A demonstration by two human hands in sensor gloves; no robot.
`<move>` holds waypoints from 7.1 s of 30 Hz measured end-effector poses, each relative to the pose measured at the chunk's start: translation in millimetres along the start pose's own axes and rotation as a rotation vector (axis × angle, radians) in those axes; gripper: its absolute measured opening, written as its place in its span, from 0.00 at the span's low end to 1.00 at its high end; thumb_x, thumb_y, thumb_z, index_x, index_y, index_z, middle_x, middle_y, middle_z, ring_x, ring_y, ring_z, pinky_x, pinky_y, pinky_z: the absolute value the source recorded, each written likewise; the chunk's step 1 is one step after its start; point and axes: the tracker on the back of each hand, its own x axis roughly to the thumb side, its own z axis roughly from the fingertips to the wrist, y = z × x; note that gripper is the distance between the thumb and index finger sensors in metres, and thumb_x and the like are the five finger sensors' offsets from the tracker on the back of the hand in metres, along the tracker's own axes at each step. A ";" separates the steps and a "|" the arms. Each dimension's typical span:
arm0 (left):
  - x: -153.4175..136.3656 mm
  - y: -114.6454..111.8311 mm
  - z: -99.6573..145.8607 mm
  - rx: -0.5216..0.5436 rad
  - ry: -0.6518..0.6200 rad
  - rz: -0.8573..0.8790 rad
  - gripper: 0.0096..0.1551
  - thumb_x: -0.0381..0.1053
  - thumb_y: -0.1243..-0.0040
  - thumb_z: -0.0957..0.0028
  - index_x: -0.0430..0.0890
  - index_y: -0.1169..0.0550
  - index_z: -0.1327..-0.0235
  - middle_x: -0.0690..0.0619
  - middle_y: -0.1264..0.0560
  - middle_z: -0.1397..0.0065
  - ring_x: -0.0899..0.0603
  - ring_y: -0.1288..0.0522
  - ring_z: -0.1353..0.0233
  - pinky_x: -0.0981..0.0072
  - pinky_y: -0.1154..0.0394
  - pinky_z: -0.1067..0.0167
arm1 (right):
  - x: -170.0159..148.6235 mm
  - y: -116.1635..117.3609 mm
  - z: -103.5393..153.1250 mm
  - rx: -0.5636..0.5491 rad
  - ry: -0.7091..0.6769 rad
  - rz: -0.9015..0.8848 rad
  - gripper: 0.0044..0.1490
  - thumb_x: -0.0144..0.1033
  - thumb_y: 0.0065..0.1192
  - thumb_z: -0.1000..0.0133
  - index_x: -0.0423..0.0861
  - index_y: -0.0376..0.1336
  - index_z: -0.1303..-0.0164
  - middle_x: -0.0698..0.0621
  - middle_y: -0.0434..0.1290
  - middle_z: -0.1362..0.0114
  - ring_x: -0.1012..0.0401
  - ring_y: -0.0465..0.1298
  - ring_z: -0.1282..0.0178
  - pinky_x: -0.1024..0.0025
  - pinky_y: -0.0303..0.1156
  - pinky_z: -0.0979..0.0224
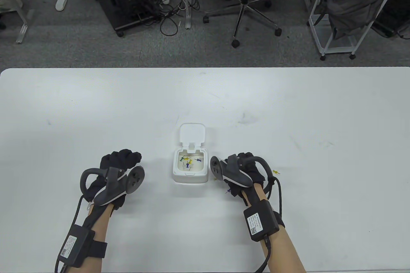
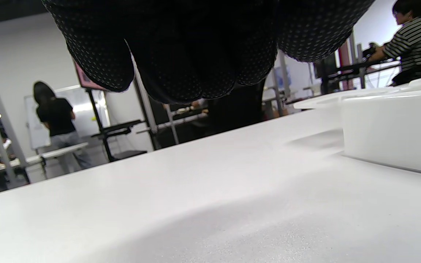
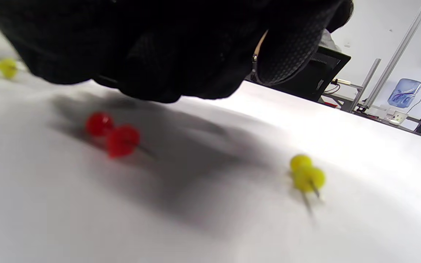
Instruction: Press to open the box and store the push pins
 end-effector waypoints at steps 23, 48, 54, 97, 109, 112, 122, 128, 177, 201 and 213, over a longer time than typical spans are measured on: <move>2.3 -1.0 0.0 0.000 -0.012 0.001 0.28 0.63 0.46 0.45 0.59 0.25 0.32 0.57 0.24 0.26 0.47 0.19 0.33 0.47 0.24 0.27 | 55.8 -80.2 -22.4 -0.144 -0.108 0.019 0.26 0.54 0.65 0.58 0.62 0.68 0.50 0.63 0.80 0.45 0.58 0.80 0.40 0.46 0.70 0.22; 1.1 -1.3 0.1 -0.002 -0.005 0.005 0.28 0.63 0.46 0.45 0.59 0.25 0.32 0.57 0.24 0.26 0.47 0.19 0.33 0.47 0.24 0.27 | 37.7 -78.4 -9.7 -0.125 -0.081 -0.008 0.31 0.56 0.65 0.60 0.61 0.67 0.46 0.63 0.79 0.40 0.58 0.79 0.36 0.45 0.69 0.22; 1.1 -1.6 0.7 -0.002 -0.003 0.004 0.28 0.63 0.46 0.45 0.58 0.25 0.32 0.57 0.24 0.27 0.47 0.19 0.33 0.47 0.24 0.27 | 20.3 -68.5 -1.9 -0.102 -0.052 -0.020 0.31 0.57 0.65 0.61 0.62 0.67 0.46 0.63 0.79 0.40 0.58 0.79 0.36 0.45 0.69 0.22; 0.5 -2.7 0.3 -0.018 -0.003 0.003 0.28 0.63 0.46 0.46 0.59 0.25 0.32 0.57 0.23 0.27 0.47 0.19 0.33 0.47 0.24 0.27 | 32.8 1.7 5.6 -0.038 -0.097 0.053 0.26 0.52 0.65 0.60 0.59 0.68 0.51 0.61 0.81 0.48 0.58 0.82 0.46 0.46 0.71 0.23; 2.3 -4.1 0.9 -0.027 -0.011 0.004 0.28 0.63 0.46 0.46 0.59 0.25 0.32 0.58 0.23 0.27 0.47 0.19 0.33 0.47 0.24 0.27 | 40.4 4.2 2.7 -0.029 -0.126 0.123 0.26 0.51 0.63 0.59 0.58 0.66 0.51 0.60 0.80 0.48 0.58 0.82 0.47 0.47 0.73 0.24; 2.2 -3.9 0.7 -0.024 -0.010 0.004 0.28 0.63 0.46 0.46 0.59 0.25 0.32 0.58 0.23 0.27 0.47 0.19 0.33 0.47 0.24 0.27 | 41.2 4.7 1.5 -0.019 -0.127 0.124 0.26 0.51 0.62 0.58 0.58 0.66 0.50 0.60 0.79 0.49 0.57 0.82 0.46 0.46 0.72 0.24; 1.4 -3.9 -1.0 -0.023 -0.009 -0.001 0.28 0.63 0.46 0.46 0.59 0.25 0.32 0.58 0.23 0.27 0.47 0.19 0.33 0.47 0.24 0.27 | 15.3 -10.1 -4.5 -0.024 -0.055 -0.071 0.26 0.52 0.64 0.60 0.59 0.67 0.52 0.61 0.81 0.49 0.58 0.82 0.46 0.47 0.72 0.23; 1.6 -4.5 -0.8 -0.025 -0.010 0.001 0.28 0.63 0.46 0.46 0.59 0.25 0.32 0.58 0.23 0.27 0.47 0.19 0.33 0.47 0.24 0.27 | 9.1 -44.1 -8.5 -0.089 -0.034 -0.111 0.26 0.52 0.64 0.60 0.59 0.67 0.52 0.61 0.80 0.48 0.58 0.82 0.45 0.46 0.71 0.23; 0.7 -7.7 -0.9 -0.036 -0.007 0.012 0.28 0.63 0.47 0.45 0.59 0.25 0.32 0.57 0.23 0.27 0.47 0.19 0.33 0.47 0.24 0.27 | 14.5 -33.5 30.3 -0.064 -0.158 -0.049 0.33 0.56 0.68 0.62 0.62 0.66 0.45 0.64 0.79 0.39 0.58 0.80 0.36 0.45 0.70 0.22; 2.7 -8.6 -1.6 -0.048 -0.016 0.011 0.28 0.63 0.47 0.46 0.59 0.25 0.32 0.57 0.23 0.27 0.47 0.19 0.33 0.47 0.24 0.27 | 7.3 7.9 41.9 -0.027 -0.157 0.077 0.25 0.55 0.69 0.64 0.65 0.69 0.55 0.65 0.81 0.47 0.60 0.81 0.42 0.47 0.71 0.22; 2.9 -9.0 -1.9 -0.045 -0.016 0.011 0.28 0.63 0.46 0.46 0.59 0.25 0.32 0.58 0.23 0.27 0.47 0.19 0.33 0.47 0.24 0.27 | 10.2 6.0 38.9 -0.033 -0.163 0.100 0.25 0.56 0.68 0.63 0.65 0.69 0.55 0.65 0.80 0.47 0.59 0.80 0.42 0.47 0.70 0.21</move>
